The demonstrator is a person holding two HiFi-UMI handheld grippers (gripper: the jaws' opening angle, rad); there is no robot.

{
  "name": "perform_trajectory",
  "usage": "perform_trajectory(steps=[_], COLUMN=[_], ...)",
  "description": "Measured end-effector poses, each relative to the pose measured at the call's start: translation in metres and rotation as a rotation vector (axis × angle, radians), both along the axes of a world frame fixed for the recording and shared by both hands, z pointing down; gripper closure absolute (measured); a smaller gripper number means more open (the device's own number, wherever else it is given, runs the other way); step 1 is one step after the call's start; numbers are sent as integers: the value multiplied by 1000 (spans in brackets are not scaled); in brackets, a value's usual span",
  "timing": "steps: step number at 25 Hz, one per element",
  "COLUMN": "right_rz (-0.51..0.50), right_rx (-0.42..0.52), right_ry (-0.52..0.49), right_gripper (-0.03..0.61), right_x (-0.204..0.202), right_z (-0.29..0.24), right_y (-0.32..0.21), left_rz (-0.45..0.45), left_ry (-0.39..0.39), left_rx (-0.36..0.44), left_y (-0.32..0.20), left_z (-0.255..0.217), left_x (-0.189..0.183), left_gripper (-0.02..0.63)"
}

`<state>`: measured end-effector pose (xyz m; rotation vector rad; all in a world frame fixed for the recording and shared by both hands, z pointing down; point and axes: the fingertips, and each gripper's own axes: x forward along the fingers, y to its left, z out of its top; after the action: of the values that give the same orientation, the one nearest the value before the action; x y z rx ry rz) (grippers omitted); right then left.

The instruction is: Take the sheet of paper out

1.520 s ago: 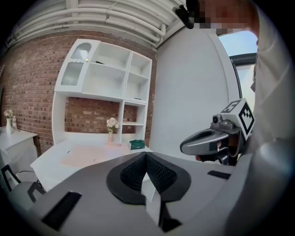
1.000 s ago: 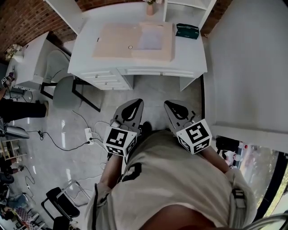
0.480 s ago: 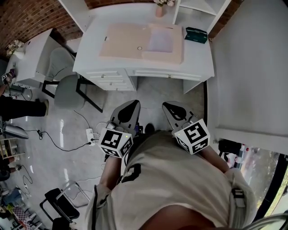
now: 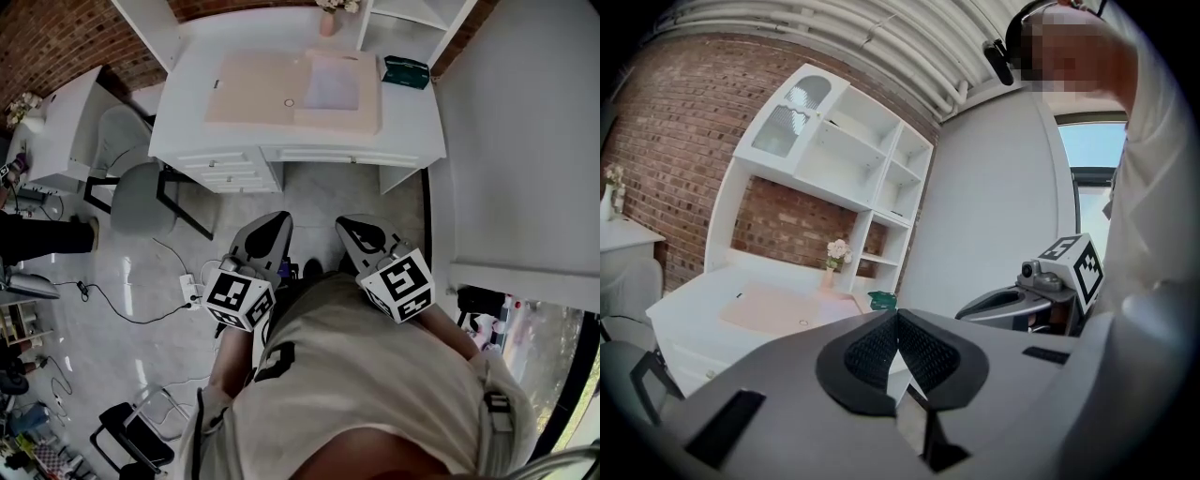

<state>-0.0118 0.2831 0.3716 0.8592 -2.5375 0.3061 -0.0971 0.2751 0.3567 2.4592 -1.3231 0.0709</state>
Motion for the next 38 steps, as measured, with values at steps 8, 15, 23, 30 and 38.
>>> perform_trajectory(steps=[8,15,23,30,38], right_rz=[13,-32,-3,-20,-89], right_rx=[-22,-24,-25,-19,-36], right_ry=[-19,-24,-39,-78,-103], right_gripper=[560,560,560,560,560], right_x=[7,2,21,38,55], right_z=[5,6,1,-1,-4], right_y=[-25,-50,-94,-135,-174], left_rz=[27,25,54,22,-62], left_ry=[-40,-58,-73,-106,-155], left_rx=[-8,-29,-18,-10,-38], left_y=[-20,-44,-85,-120,-151], left_z=[2,4,-5,-8,-8], left_x=[16,20,44,60,76], left_gripper=[598,598,598,598,598])
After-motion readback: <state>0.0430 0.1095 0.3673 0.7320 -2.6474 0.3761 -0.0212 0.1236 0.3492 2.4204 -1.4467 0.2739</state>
